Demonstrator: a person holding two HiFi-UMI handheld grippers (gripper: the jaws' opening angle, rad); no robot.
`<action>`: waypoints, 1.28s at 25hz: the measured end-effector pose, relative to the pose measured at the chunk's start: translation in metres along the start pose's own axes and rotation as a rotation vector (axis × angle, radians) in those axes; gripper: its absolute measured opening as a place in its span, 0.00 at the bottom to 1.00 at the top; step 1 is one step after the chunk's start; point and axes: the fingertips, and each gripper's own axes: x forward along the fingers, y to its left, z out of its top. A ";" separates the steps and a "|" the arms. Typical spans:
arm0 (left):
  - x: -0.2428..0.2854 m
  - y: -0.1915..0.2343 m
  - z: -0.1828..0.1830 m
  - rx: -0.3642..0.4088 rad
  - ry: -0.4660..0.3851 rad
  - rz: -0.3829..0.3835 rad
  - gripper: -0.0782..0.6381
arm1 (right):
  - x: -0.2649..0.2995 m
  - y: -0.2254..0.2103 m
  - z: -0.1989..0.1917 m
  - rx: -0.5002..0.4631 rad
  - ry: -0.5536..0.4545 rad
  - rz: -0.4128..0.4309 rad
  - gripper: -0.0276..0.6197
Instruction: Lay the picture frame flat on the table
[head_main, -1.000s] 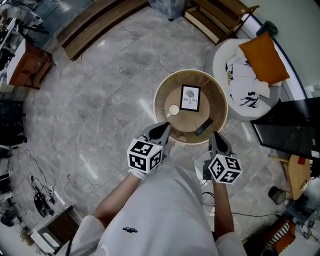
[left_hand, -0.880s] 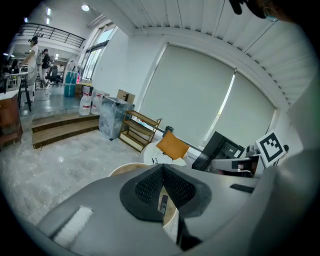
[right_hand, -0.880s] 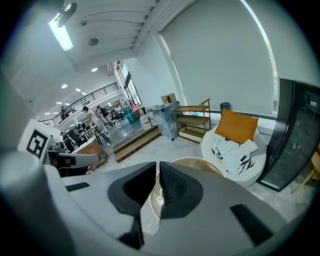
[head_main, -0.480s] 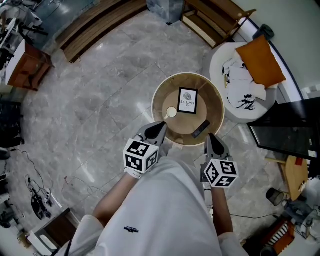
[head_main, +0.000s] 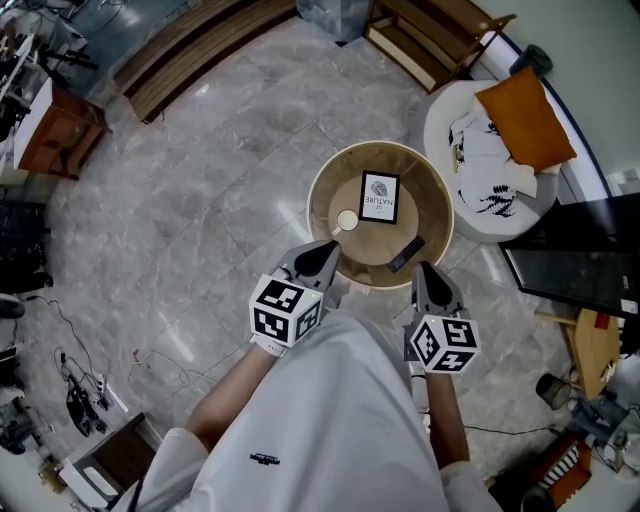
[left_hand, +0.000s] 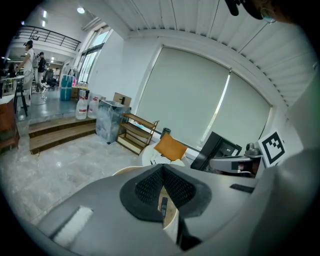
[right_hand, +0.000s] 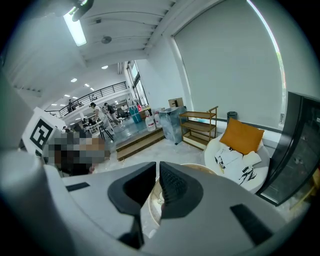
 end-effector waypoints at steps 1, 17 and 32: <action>-0.001 -0.001 0.000 0.003 0.001 -0.001 0.11 | 0.000 0.001 0.000 -0.001 -0.001 0.002 0.07; 0.004 -0.006 -0.003 0.019 0.023 -0.033 0.11 | 0.000 0.008 -0.001 -0.024 -0.007 -0.006 0.07; 0.001 -0.002 -0.010 0.017 0.038 -0.038 0.11 | -0.001 0.006 -0.003 -0.005 -0.015 -0.028 0.07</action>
